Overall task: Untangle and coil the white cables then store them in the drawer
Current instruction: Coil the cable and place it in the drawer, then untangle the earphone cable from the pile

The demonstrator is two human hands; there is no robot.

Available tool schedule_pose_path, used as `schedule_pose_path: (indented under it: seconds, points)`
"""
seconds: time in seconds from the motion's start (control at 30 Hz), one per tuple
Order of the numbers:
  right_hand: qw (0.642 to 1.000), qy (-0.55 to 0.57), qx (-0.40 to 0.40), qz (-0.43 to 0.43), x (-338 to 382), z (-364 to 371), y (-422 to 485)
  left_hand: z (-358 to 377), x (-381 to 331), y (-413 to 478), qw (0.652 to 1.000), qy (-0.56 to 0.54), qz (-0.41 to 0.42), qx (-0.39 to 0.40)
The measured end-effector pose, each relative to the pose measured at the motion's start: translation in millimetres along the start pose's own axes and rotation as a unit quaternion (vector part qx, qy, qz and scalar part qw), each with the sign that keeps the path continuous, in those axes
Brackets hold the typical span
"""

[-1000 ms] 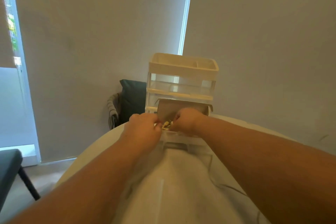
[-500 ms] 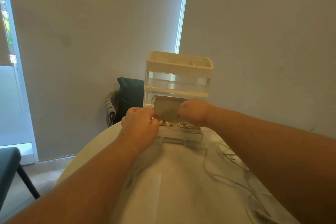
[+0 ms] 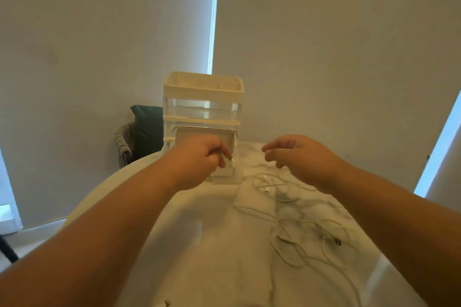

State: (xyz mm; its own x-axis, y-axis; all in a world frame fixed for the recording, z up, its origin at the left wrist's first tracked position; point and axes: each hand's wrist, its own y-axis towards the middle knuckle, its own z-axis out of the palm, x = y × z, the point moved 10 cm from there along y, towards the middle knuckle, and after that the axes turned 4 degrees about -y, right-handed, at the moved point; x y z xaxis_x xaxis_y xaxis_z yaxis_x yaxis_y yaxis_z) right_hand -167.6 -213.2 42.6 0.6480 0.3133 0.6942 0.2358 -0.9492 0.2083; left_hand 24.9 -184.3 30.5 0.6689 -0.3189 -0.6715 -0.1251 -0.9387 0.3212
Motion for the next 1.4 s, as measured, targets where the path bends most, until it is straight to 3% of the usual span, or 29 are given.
schedule_pose_path:
  seconds: [0.23, 0.37, 0.53, 0.63, 0.8, 0.93, 1.0, 1.1, 1.17, 1.3, 1.4]
  points:
    - [0.980, 0.168, -0.096, 0.042, -44.5, -35.4, -60.0, 29.5, -27.6, -30.7, 0.996, -0.016, -0.068, 0.056]
    - [0.967, 0.202, -0.152, 0.033, -74.2, -26.4, -86.5, 69.0, -10.3, -53.4, 0.990, 0.013, -0.089, 0.105]
    - [0.991, 0.115, -0.068, 0.021, -81.4, -4.7, -85.3, 76.8, -3.3, -60.8, 0.981, 0.061, -0.097, 0.155]
    - [0.994, 0.088, -0.061, 0.025, -82.4, -9.8, -84.7, 84.5, -6.3, -63.6, 0.975, 0.071, -0.091, 0.189]
    - [0.984, 0.137, -0.093, 0.065, -101.7, -30.1, -82.4, 132.2, -8.7, -95.6, 0.913, 0.038, -0.129, 0.384]
    - [0.989, 0.114, -0.061, 0.075, -100.1, -22.2, -80.9, 146.7, -19.6, -111.9, 0.883, 0.021, -0.128, 0.450]
    - [0.993, 0.086, -0.040, 0.066, -94.9, -13.8, -81.3, 148.8, -26.9, -106.4, 0.899, 0.031, -0.105, 0.424]
    - [0.997, 0.043, -0.057, 0.042, -89.4, -13.1, -78.6, 139.9, -34.4, -74.1, 0.966, 0.063, -0.058, 0.245]
    - [0.995, 0.021, -0.080, 0.047, -94.0, -19.4, -75.1, 140.2, -33.6, -61.9, 0.981, 0.081, -0.043, 0.170]
    - [0.993, -0.024, -0.083, 0.079, -109.9, -29.3, -72.1, 152.0, -18.2, -55.6, 0.979, 0.106, -0.055, 0.162]
    - [0.991, -0.039, -0.070, 0.110, -121.3, -35.8, -72.3, 145.2, -14.8, -54.2, 0.988, 0.066, -0.051, 0.131]
